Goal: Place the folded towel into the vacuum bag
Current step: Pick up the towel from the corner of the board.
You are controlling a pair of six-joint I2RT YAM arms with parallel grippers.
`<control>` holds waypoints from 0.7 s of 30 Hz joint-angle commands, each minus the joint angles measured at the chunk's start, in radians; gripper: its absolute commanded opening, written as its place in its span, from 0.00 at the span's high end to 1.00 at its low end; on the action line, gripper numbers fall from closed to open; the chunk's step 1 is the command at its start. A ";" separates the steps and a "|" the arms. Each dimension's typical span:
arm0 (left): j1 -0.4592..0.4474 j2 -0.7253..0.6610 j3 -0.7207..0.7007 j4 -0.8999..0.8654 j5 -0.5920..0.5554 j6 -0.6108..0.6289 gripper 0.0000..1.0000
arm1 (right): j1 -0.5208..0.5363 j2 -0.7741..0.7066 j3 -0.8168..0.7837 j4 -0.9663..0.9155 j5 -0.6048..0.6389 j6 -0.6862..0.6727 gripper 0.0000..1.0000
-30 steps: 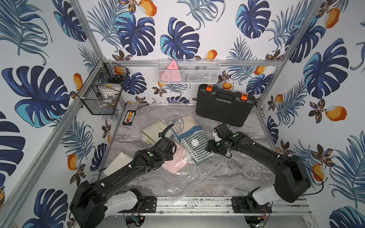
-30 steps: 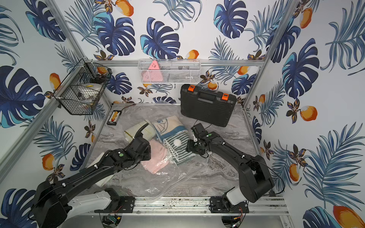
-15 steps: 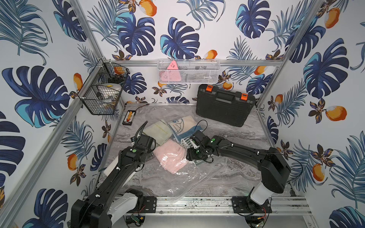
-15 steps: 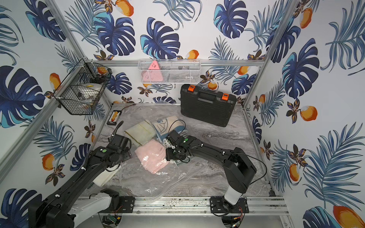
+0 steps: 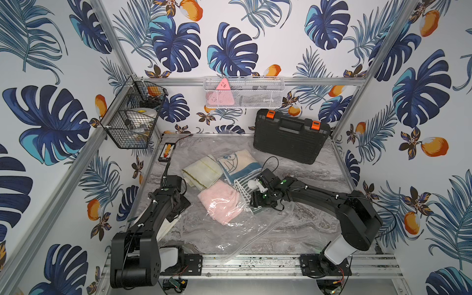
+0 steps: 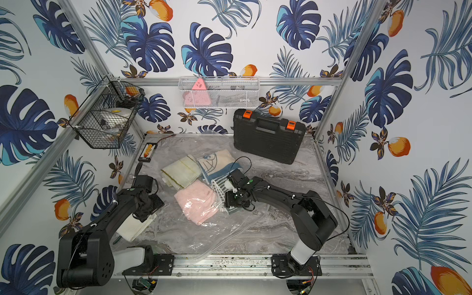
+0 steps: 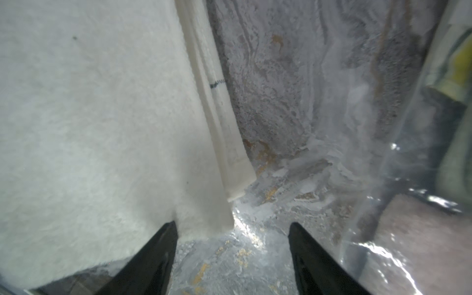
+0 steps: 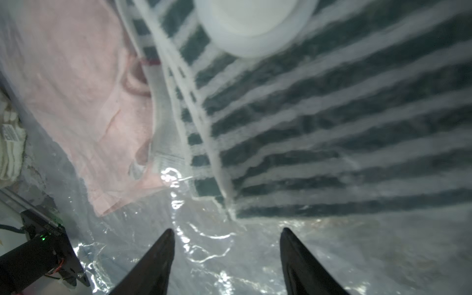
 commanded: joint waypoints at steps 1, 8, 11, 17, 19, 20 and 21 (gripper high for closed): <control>0.011 0.032 -0.037 0.049 -0.009 -0.045 0.31 | -0.054 -0.038 -0.020 0.001 -0.025 -0.049 0.33; 0.067 0.052 -0.116 0.121 0.007 -0.068 0.54 | -0.062 -0.132 -0.055 -0.018 0.013 -0.023 0.33; 0.068 0.042 -0.138 0.149 0.034 -0.078 0.69 | -0.062 -0.147 -0.072 -0.015 0.020 -0.005 0.33; 0.068 -0.007 -0.147 0.149 0.046 -0.076 0.93 | -0.060 -0.137 -0.056 -0.031 0.027 -0.003 0.34; 0.068 -0.047 -0.131 0.121 0.054 -0.070 0.97 | -0.062 -0.133 -0.047 -0.041 0.038 -0.008 0.34; 0.068 -0.069 -0.120 0.105 0.059 -0.069 0.98 | -0.060 -0.133 -0.043 -0.045 0.043 -0.008 0.34; 0.068 -0.095 -0.107 0.087 0.063 -0.068 1.00 | -0.061 -0.131 -0.041 -0.047 0.048 -0.007 0.34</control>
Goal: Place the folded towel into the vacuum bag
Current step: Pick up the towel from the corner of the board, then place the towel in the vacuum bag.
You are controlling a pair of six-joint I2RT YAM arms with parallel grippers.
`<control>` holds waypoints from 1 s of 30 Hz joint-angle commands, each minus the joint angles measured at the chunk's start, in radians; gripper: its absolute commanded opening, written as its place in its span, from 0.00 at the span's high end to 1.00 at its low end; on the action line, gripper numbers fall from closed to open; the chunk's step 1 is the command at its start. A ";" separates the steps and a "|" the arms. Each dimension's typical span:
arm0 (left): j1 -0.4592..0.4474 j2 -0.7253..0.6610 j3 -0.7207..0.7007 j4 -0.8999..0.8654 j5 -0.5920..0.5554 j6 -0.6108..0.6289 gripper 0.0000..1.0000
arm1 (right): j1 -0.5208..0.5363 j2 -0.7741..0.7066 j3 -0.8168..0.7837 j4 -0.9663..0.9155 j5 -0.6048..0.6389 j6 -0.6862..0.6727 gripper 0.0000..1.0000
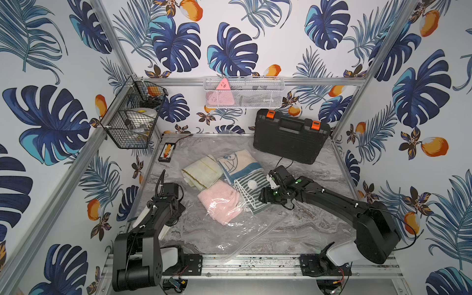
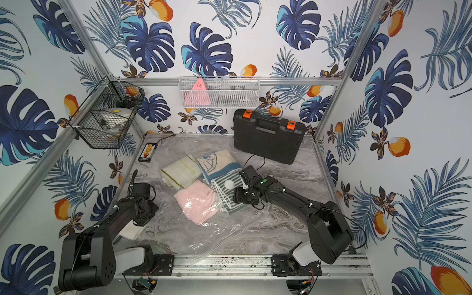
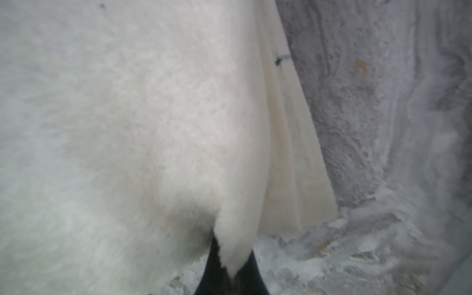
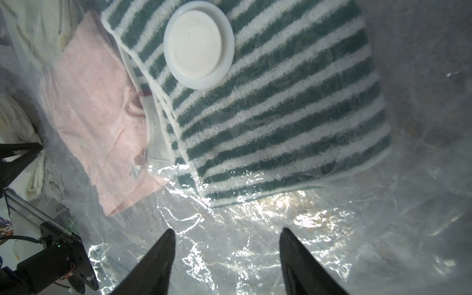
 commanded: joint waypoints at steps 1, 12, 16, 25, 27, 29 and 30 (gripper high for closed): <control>0.000 -0.064 0.035 -0.072 0.075 -0.010 1.00 | 0.001 0.004 0.010 -0.033 0.030 0.005 0.34; -0.237 -0.193 0.273 -0.258 0.013 0.024 1.00 | 0.008 0.046 0.028 -0.025 0.038 0.025 0.34; -0.555 -0.136 0.340 -0.259 -0.073 -0.088 1.00 | 0.000 0.060 0.039 -0.033 0.054 0.021 0.34; -1.067 0.177 0.429 -0.083 -0.133 -0.207 1.00 | -0.093 0.043 -0.023 0.026 -0.019 0.054 0.33; -1.109 0.266 0.439 -0.018 -0.082 -0.193 0.99 | -0.117 0.050 -0.027 0.030 -0.030 0.057 0.33; -1.127 0.333 0.451 0.024 -0.040 -0.165 0.95 | -0.118 0.053 -0.022 0.021 -0.029 0.057 0.33; -1.127 0.349 0.454 0.043 -0.017 -0.148 0.91 | -0.119 0.052 -0.025 0.020 -0.035 0.061 0.33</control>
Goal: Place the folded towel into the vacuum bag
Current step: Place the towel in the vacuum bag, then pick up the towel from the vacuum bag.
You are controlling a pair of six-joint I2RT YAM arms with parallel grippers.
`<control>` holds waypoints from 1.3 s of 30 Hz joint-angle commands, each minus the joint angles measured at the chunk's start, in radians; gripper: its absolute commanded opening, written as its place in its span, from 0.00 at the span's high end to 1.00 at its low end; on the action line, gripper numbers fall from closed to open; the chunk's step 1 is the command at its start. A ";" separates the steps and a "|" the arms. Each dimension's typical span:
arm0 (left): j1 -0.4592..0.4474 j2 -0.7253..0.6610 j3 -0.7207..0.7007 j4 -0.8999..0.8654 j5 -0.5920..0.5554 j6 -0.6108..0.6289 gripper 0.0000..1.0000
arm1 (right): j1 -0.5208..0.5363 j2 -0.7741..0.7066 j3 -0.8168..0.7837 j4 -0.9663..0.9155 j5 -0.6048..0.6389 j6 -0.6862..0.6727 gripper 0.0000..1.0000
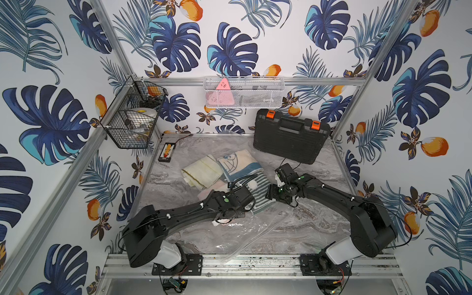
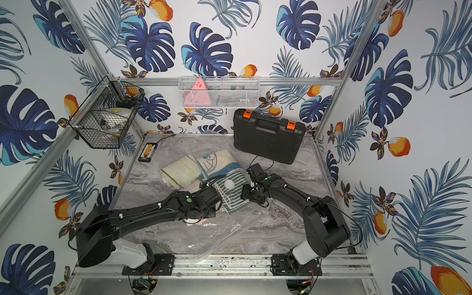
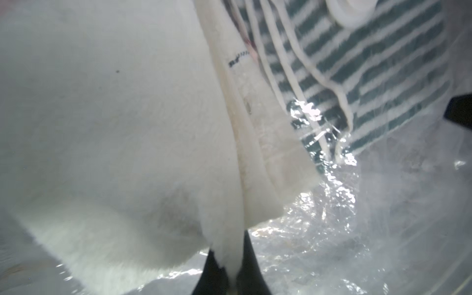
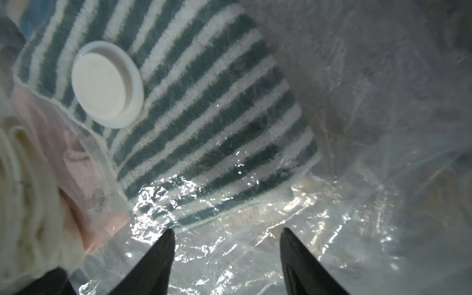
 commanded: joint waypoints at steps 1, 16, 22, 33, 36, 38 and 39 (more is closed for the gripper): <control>-0.008 0.040 0.016 0.127 0.079 0.047 0.85 | -0.002 -0.001 -0.003 0.018 -0.035 0.016 0.33; 0.381 -0.399 -0.127 -0.124 0.178 0.240 0.42 | 0.168 0.170 0.140 0.058 -0.236 -0.018 0.32; 0.497 -0.462 -0.266 -0.062 0.245 0.221 0.44 | 0.226 0.310 0.267 0.063 -0.272 -0.027 0.32; 0.497 -0.411 -0.402 0.173 0.353 0.154 0.46 | 0.253 0.359 0.297 0.107 -0.332 0.009 0.82; 0.499 -0.469 -0.342 0.119 0.317 0.196 0.47 | 0.252 0.266 0.326 -0.029 -0.232 -0.062 0.93; 0.497 -0.487 -0.305 0.121 0.337 0.224 0.47 | 0.230 0.205 0.330 -0.140 -0.111 -0.112 0.95; 0.494 -0.486 -0.290 0.145 0.367 0.238 0.48 | 0.205 0.173 0.315 -0.185 -0.064 -0.134 0.95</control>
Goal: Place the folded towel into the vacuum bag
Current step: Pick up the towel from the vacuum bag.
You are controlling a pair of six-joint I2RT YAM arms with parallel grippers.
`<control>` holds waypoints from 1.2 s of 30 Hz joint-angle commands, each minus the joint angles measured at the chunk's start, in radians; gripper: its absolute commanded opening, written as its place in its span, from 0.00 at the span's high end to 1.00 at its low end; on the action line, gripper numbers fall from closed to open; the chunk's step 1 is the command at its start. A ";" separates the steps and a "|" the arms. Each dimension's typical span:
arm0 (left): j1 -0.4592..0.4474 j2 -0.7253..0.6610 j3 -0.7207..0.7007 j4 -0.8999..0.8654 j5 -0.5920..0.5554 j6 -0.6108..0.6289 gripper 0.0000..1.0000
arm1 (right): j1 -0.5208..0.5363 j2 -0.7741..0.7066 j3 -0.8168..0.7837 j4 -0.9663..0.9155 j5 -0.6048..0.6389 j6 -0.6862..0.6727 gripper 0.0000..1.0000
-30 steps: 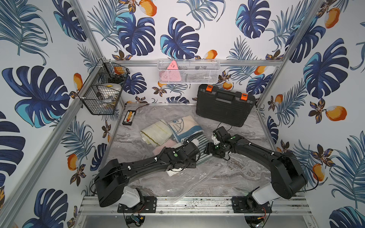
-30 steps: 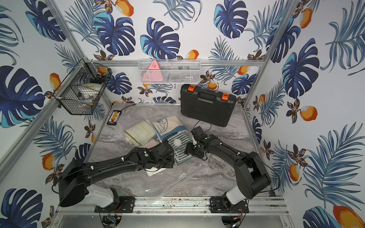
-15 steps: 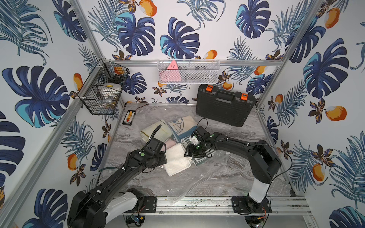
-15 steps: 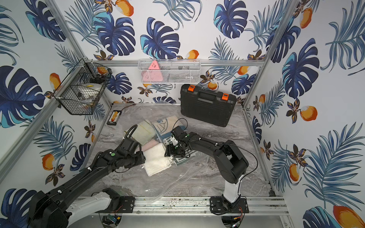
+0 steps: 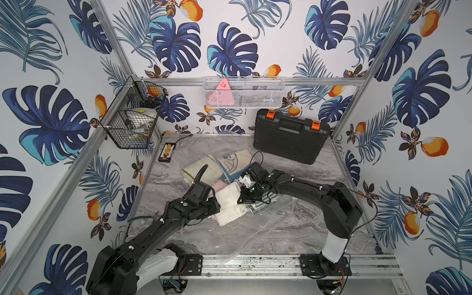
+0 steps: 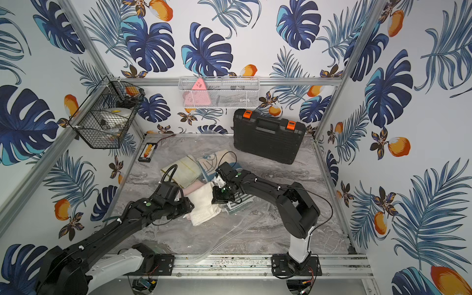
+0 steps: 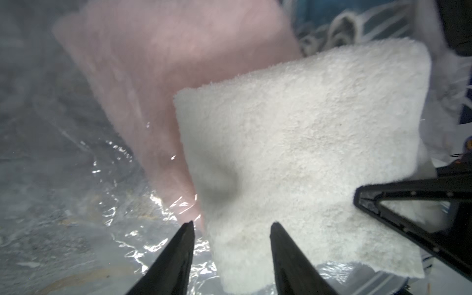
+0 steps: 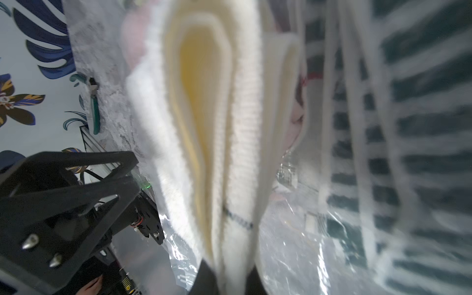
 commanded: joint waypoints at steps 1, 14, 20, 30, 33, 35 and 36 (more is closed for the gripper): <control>-0.010 0.002 0.041 0.073 0.072 0.057 0.48 | -0.061 -0.082 -0.027 -0.208 0.215 -0.102 0.95; -0.214 0.453 0.071 0.638 0.126 0.020 0.56 | -0.032 -0.054 0.017 -0.353 0.772 -0.149 0.82; -0.219 0.581 0.025 0.822 0.172 -0.018 0.64 | 0.099 -0.017 0.064 -0.297 0.790 -0.074 0.74; -0.226 0.563 0.001 0.838 0.149 -0.002 0.71 | 0.132 -0.034 -0.076 -0.037 0.561 -0.052 0.59; -0.225 0.535 0.001 0.810 0.139 0.004 0.71 | 0.129 -0.026 -0.115 -0.016 0.566 -0.079 0.49; -0.221 0.514 -0.001 0.793 0.135 0.012 0.71 | 0.131 -0.029 -0.134 0.001 0.552 -0.093 0.42; -0.217 0.507 -0.002 0.781 0.135 0.018 0.70 | 0.132 -0.031 -0.142 0.011 0.547 -0.100 0.38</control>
